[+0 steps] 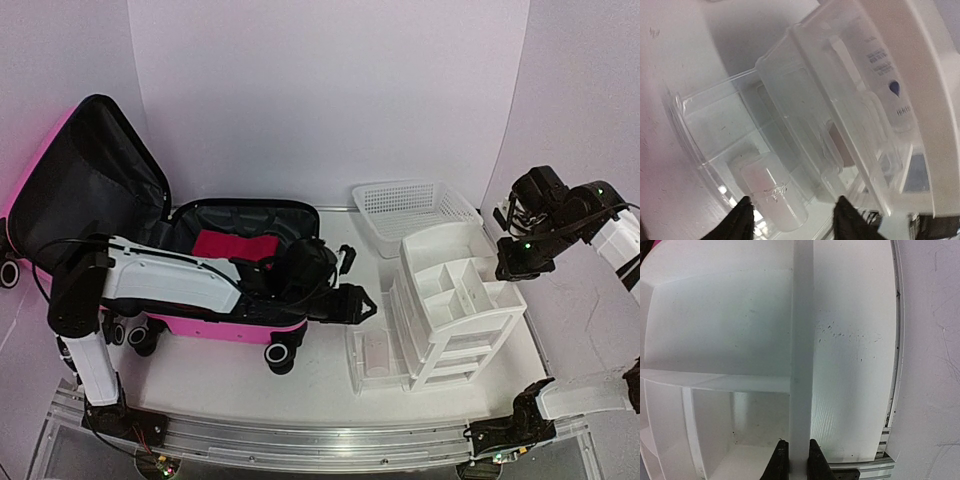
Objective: Open, take out, and arrange the luggage
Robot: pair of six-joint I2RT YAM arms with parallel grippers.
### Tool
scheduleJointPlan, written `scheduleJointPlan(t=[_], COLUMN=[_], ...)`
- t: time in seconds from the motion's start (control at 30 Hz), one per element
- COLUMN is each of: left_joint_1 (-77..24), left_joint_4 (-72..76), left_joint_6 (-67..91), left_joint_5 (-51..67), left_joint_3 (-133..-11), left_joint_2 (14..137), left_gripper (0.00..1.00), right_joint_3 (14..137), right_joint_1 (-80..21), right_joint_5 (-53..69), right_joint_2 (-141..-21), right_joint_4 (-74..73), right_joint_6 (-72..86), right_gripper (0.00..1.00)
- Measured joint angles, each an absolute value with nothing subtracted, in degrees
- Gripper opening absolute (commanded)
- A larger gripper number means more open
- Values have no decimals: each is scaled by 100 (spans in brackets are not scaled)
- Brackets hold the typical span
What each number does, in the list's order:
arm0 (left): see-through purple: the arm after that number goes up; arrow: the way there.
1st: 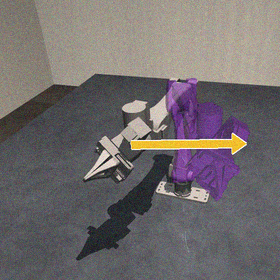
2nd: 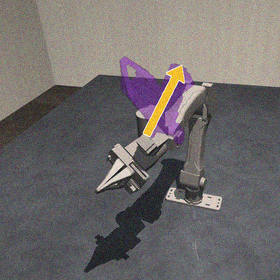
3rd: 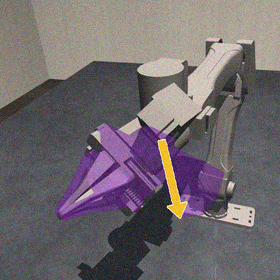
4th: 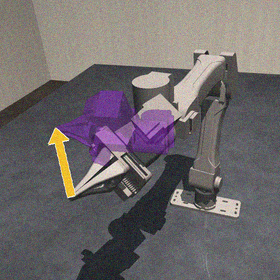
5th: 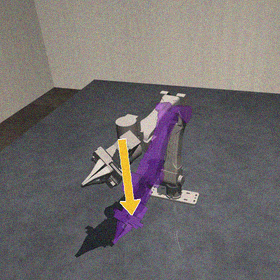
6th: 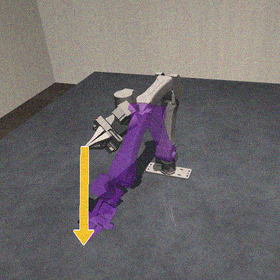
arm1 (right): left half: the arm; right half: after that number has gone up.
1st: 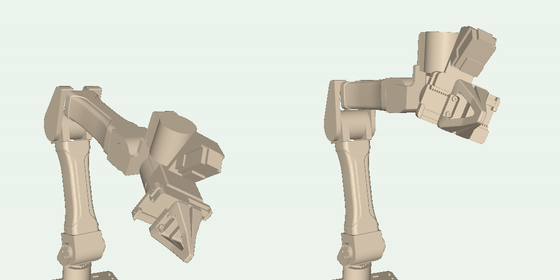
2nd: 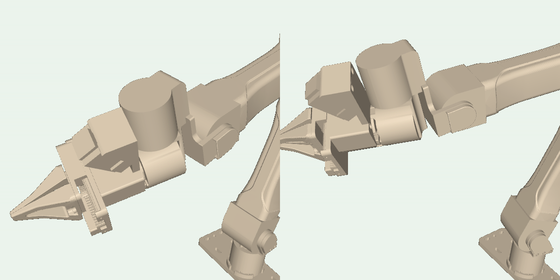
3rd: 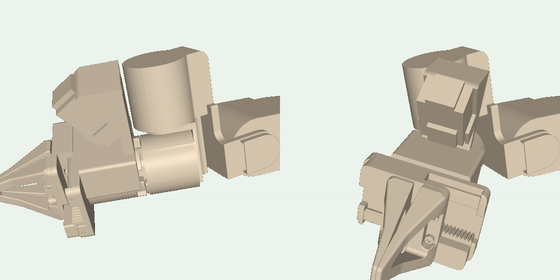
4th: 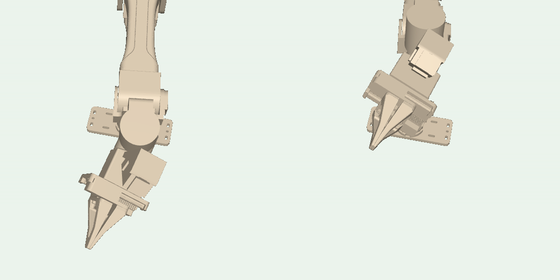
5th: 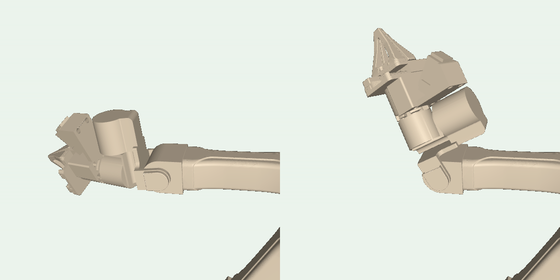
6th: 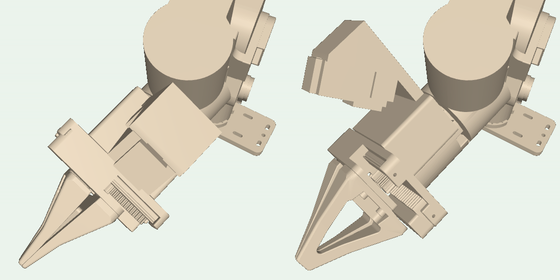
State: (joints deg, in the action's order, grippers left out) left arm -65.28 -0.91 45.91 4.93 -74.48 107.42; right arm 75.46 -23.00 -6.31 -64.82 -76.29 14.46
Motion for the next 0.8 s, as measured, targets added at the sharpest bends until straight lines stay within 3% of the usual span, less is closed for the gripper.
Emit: scheduleJointPlan(t=[0.1, 0.2, 0.47, 0.8], left_joint_1=[-6528, -6532, -6812, -6925], left_joint_4=[-45, -180, -1516, -2001], left_joint_6=[4040, 3699, 3253, 2982], left_joint_5=[471, 392, -215, 40], left_joint_3=[-6923, -6580, -7054, -8213], left_joint_2=[10173, 9911, 10645, 11605], left_gripper=[18, 9, 11, 14], right_joint_3=[7546, 7544, 7544, 7524], right_joint_1=[-2300, -2300, -2300, -2298], right_joint_5=[-631, -631, -631, -626], right_joint_2=[-6482, -6482, -6482, -6482], right_joint_4=[-7629, -7629, -7627, -7596], right_joint_6=[1446, 1441, 1441, 1461], right_gripper=[11, 11, 11, 10])
